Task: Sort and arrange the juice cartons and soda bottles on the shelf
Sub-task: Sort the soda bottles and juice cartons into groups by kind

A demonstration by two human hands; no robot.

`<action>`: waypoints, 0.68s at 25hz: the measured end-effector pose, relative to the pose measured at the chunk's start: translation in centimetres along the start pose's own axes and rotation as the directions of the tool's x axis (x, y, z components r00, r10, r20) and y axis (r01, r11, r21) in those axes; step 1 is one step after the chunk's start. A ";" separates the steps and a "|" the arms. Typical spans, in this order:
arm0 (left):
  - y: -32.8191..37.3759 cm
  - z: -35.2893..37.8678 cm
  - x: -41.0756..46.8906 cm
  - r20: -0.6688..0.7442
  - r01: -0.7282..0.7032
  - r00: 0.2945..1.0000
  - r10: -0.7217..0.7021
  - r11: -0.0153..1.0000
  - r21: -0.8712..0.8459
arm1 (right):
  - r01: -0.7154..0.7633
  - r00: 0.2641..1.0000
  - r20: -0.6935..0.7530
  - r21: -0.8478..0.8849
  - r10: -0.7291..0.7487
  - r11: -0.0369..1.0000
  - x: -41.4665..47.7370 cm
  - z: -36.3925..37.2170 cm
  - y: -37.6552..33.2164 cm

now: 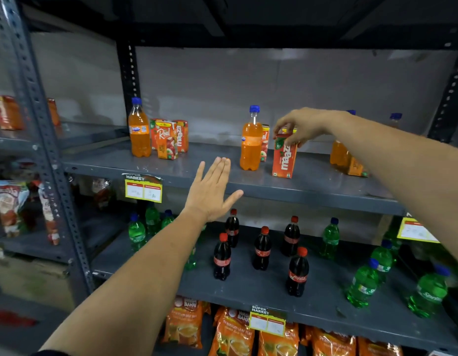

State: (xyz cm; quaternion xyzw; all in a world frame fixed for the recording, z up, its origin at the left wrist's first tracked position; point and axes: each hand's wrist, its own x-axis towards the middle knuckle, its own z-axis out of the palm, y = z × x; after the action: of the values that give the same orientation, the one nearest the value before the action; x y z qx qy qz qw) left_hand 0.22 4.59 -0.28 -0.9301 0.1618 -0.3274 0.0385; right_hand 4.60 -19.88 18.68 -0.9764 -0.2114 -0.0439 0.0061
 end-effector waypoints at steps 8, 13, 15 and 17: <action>-12.7 -0.3 -2.6 -0.002 0.072 0.997 -0.072 0.997 0.028 | 0.142 0.990 -0.015 0.096 -0.141 0.985 4.4 -1.2 -11.1; -18.3 -0.6 -1.4 -0.037 0.046 0.998 -0.044 0.998 0.046 | 0.101 0.994 -0.047 0.190 -0.094 0.977 10.9 -1.2 -16.2; -19.1 -0.3 -1.1 0.001 0.004 1.000 -0.004 0.999 0.051 | 0.058 0.998 -0.040 0.200 -0.051 0.978 13.2 -0.9 -17.5; -19.5 0.7 -1.1 0.024 -0.020 1.000 0.019 0.999 0.039 | 0.025 0.999 -0.030 0.181 -0.020 0.983 14.9 -0.3 -18.3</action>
State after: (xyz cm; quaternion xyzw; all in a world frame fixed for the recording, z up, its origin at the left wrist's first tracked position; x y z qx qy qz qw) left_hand 5.27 23.37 1.95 -0.9314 0.1641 -0.3189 0.0619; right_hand 10.56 2.91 20.22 -0.9686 -0.2255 -0.0382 0.0972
